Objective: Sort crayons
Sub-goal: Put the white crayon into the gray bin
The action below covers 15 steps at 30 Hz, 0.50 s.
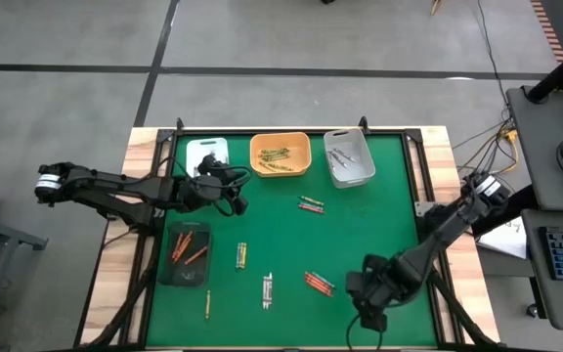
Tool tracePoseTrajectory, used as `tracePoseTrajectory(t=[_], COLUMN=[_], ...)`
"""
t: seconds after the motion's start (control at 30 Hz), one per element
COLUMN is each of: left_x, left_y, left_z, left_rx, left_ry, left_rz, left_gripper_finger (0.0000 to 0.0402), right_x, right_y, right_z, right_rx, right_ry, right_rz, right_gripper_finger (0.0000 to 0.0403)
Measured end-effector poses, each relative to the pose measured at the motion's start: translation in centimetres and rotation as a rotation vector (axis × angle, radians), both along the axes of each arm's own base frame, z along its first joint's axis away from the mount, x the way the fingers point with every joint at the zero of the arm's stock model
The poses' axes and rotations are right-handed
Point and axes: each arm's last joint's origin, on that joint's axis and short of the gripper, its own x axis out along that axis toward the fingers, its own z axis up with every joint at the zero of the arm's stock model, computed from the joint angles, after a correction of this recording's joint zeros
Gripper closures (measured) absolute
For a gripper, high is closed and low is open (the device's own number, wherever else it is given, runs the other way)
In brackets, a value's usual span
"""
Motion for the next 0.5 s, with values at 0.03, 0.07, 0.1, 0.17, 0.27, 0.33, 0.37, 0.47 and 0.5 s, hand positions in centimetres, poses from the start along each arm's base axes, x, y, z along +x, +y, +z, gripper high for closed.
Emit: tracePoseTrajectory(t=[0.03, 0.07, 0.1, 0.17, 0.27, 0.33, 0.37, 0.47, 0.5], left_x=[0.0, 0.0, 0.0, 0.0, 0.1, 0.1, 0.1, 0.2, 0.2], left_y=[0.0, 0.0, 0.0, 0.0, 0.0, 0.0, 0.0, 0.0, 0.0], left_z=[0.0, 0.0, 0.0, 0.0, 0.1, 0.2, 0.2, 0.3, 0.3], left_rx=[0.0, 0.0, 0.001, 0.01, 0.029, 0.034, 0.034, 0.035, 0.034], left_ry=[0.001, 0.003, 0.003, 0.008, 0.012, 0.006, 0.004, -0.007, -0.008], left_rz=[0.0, 0.0, 0.0, -0.006, -0.016, -0.019, -0.019, -0.019, -0.019], left_gripper_finger=[0.0345, 0.0345, 0.0345, 0.0345, 0.0345, 0.0345, 0.0345, 0.0345, 0.0345], right_x=[-0.2, -0.3, -0.4, -0.7, -0.8, -0.8, -0.8, -1.1, -1.2], right_y=[0.2, 0.4, 0.6, 0.9, 1.4, 1.6, 1.7, 2.0, 2.1], right_z=[-0.4, -0.8, -1.3, -2.2, -3.2, -3.7, -4.0, -4.5, -4.7], right_rx=[-0.017, -0.037, -0.055, -0.091, -0.114, -0.13, -0.138, -0.163, -0.168], right_ry=[0.022, 0.044, 0.066, 0.116, 0.16, 0.175, 0.179, 0.199, 0.203], right_rz=[0.001, -0.001, -0.002, 0.001, 0.022, 0.044, 0.058, 0.101, 0.116], right_gripper_finger=[0.0294, 0.0294, 0.0294, 0.0294, 0.0294, 0.0294, 0.0294, 0.0294, 0.0294])
